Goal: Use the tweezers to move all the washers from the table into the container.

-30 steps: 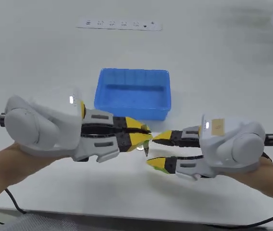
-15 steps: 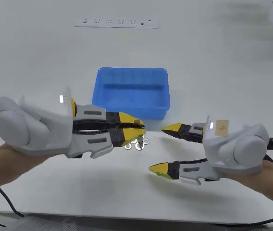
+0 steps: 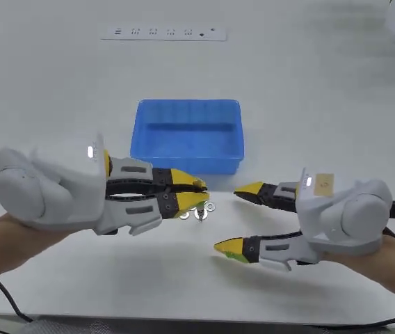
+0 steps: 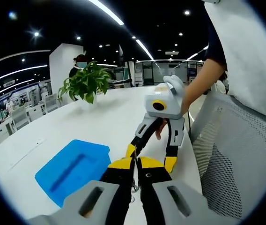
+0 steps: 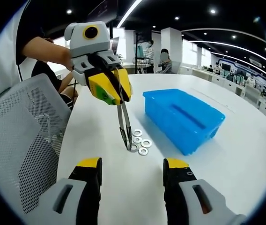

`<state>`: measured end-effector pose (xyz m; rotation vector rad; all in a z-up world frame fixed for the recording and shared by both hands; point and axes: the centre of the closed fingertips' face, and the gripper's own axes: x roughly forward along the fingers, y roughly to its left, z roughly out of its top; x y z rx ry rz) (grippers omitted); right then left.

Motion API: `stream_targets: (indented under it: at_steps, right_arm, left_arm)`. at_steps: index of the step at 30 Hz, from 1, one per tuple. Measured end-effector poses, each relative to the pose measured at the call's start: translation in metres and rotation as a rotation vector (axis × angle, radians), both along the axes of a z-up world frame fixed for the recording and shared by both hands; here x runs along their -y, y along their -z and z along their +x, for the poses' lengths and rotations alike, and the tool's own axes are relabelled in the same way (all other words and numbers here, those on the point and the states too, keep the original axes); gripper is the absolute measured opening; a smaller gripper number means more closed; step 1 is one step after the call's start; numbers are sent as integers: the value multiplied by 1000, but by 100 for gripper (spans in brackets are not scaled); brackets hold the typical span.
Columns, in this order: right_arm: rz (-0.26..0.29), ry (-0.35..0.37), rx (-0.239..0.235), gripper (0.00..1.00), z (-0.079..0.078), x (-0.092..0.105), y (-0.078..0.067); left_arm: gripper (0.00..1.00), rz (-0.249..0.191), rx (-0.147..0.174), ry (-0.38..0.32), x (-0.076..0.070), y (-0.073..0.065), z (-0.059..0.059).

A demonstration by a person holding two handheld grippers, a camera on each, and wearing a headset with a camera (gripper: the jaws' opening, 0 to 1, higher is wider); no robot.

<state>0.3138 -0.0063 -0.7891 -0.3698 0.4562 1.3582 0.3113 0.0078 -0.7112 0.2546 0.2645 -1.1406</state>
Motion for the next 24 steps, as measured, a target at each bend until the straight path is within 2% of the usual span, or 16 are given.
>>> stream_targets:
  at_steps: [1, 2, 6, 13, 16, 22, 24]
  right_arm:
    - [-2, -3, 1, 54, 0, -1, 0]
    - [-2, -5, 1, 54, -1, -2, 0]
    - [6, -21, -17, 52, -3, -8, -3]
    - [13, -51, -18, 45, -2, -20, -8]
    - [26, -63, -35, 40, -2, -26, -11]
    - [28, -107, -38, 32, -5, -38, -14]
    - [23, -127, -24, 28, -6, -41, -14]
  left_arm:
    - [7, -8, -22, -9, -1, 0, 0]
    - [7, 0, -8, -5, -2, 0, 1]
    - [7, 9, -29, -11, -3, 0, 4]
    - [7, -1, -57, 22, 3, 1, 0]
    - [7, -7, -70, 38, 5, 1, -3]
    - [7, 3, -75, 51, 6, 1, -2]
    - [7, 2, -77, 49, 5, 1, -2]
